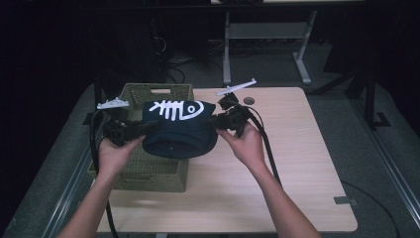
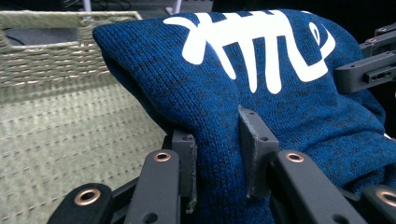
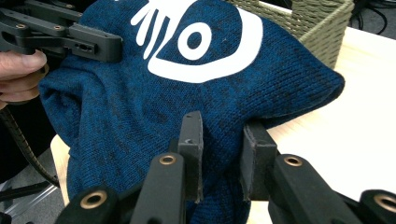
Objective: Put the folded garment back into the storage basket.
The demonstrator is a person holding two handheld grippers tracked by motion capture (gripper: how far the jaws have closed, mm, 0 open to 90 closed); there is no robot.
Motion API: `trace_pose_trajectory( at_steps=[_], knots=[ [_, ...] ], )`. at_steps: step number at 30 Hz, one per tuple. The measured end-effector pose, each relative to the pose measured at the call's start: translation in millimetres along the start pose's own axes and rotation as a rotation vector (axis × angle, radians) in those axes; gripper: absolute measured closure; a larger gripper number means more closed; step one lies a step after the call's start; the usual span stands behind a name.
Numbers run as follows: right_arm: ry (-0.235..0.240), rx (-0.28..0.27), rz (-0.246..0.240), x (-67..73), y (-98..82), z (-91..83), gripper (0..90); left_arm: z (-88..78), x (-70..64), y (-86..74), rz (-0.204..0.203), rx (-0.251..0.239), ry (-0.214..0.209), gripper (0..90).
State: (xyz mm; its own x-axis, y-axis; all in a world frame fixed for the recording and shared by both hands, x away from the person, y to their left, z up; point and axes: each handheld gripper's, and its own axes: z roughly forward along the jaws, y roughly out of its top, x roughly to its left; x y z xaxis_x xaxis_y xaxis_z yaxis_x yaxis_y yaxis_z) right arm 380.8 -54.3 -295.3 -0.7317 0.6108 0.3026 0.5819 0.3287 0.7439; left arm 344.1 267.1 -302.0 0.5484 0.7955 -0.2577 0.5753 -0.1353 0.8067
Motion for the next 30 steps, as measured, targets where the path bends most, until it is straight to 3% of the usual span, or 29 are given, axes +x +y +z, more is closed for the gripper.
trace_pose_trajectory(
  at_steps=[30],
  knots=[
    [0.052, 0.019, -0.004, 22.8, 22.7, 55.3, 72.7, -31.4, 42.0, -12.3, -0.025, 0.007, 0.071, 70.4]
  ],
)
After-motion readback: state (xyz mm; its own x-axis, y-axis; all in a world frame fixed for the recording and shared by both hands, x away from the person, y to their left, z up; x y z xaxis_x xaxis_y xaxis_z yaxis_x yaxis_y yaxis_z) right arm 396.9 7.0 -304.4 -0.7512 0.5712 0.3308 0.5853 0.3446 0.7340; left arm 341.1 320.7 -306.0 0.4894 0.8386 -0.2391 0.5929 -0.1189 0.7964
